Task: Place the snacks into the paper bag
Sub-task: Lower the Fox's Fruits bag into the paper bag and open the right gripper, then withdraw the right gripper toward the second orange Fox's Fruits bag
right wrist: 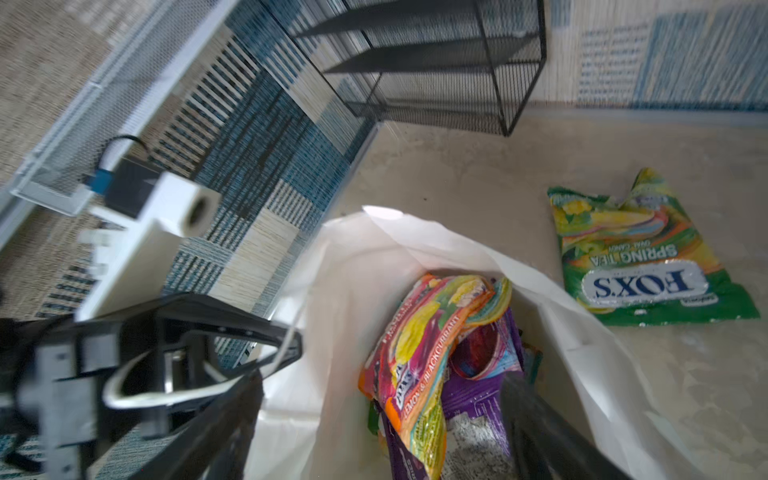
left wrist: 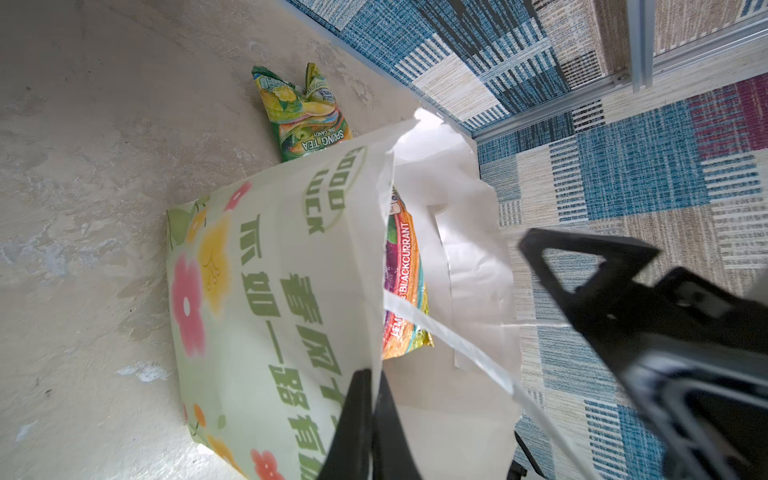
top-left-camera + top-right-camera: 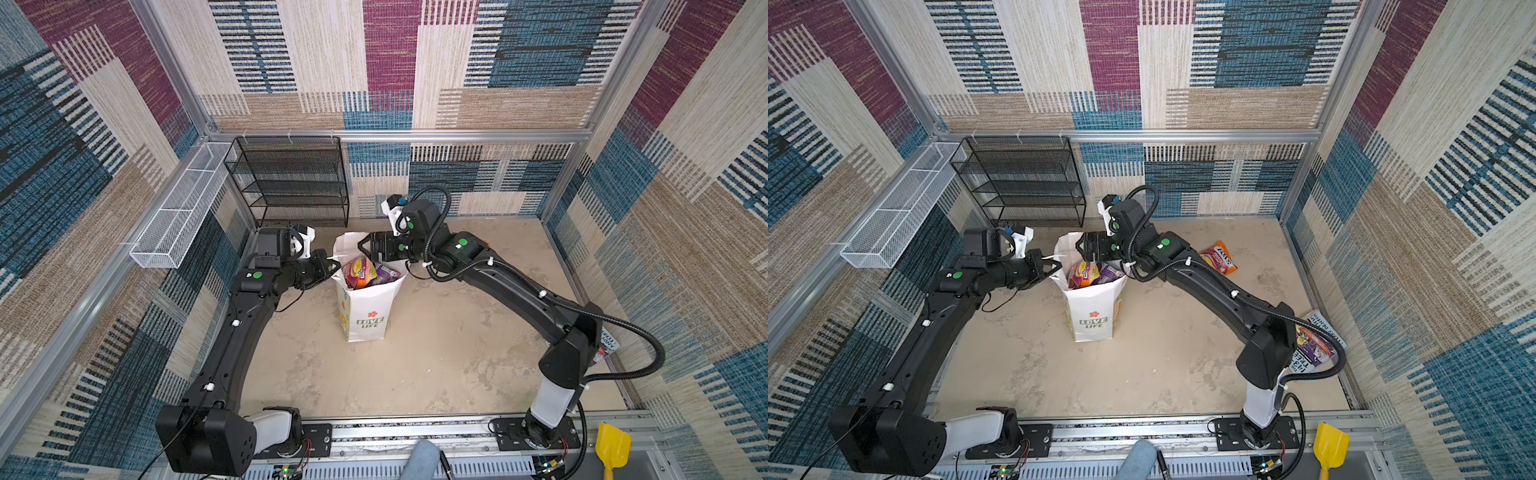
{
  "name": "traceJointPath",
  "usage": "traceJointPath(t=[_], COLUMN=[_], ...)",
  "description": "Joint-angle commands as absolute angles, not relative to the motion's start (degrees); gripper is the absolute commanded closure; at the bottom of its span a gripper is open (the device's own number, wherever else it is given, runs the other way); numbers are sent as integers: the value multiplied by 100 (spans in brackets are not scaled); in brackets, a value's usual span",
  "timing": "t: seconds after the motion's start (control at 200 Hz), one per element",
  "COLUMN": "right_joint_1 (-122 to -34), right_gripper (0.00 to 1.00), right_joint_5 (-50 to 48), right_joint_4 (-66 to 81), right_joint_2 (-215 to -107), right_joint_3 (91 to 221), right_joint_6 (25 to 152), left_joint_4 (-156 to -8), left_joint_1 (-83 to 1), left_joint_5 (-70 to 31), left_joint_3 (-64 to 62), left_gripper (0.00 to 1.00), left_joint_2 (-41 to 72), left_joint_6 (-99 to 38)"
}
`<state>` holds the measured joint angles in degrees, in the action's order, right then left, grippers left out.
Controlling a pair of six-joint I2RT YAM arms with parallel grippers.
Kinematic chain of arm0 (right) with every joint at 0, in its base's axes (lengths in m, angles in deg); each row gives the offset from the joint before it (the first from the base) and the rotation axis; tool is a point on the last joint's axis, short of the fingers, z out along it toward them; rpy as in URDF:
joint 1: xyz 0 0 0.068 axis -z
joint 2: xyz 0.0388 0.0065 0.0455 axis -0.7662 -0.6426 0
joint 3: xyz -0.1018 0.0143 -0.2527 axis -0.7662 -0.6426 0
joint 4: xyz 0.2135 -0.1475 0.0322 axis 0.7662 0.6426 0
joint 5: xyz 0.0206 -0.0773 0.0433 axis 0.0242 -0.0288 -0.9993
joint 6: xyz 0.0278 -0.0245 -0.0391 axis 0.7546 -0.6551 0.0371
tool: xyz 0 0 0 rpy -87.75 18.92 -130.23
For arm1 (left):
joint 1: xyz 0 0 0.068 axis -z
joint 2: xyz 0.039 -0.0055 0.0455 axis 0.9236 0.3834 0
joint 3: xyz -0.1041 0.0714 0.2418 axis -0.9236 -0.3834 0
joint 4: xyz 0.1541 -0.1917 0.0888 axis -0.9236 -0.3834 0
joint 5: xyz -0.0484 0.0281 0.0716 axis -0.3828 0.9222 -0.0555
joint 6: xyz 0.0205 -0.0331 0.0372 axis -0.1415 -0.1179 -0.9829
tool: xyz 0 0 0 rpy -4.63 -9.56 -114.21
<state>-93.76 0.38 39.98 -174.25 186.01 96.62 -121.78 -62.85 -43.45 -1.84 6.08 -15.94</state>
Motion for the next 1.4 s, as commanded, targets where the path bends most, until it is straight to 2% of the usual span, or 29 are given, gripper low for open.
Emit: traceJointPath(t=[0.0,0.165,0.356,0.491,0.656,0.881,1.082,1.297,1.397], right_joint_1=[-9277,-8512,-6935,-6065,-5161,-4756,-4313,-3983,-3984], right_gripper=[2,0,0,0,0,0,0,0,0], right_joint_5=[449,628,11,19,-696,-362,-275,-1655,-2108], right_joint_4=[4020,3960,2412,1839,1015,136,248,831,756], right_joint_2=[-17117,-16369,-14957,-14863,-15684,-16801,-18092,-19585,-19835], right_joint_3=[18725,18088,15730,14786,14066,13828,14718,16032,16057], right_joint_6=[9348,9413,9996,10309,10794,11108,10982,10777,10823], left_joint_4=[-11922,-11921,-11903,-11888,-11899,-11892,-11907,-11899,-11890], left_joint_1=[-6297,-6297,-6297,-6297,-6297,-6297,-6305,-6315,-6324], left_joint_5=[-4501,-4487,-4527,-4528,-4534,-4543,-4567,-4555,-4573], left_joint_3=[-170,-174,-176,-185,-187,-188,-173,-178,-176], left_gripper=[100,100,100,100,100,100,100,100,100], left_joint_2=[606,599,605,607,617,570,599,566,581], left_joint_6=[-1584,-1584,-1569,-1557,-1557,-1558,-1562,-1567,-1557])
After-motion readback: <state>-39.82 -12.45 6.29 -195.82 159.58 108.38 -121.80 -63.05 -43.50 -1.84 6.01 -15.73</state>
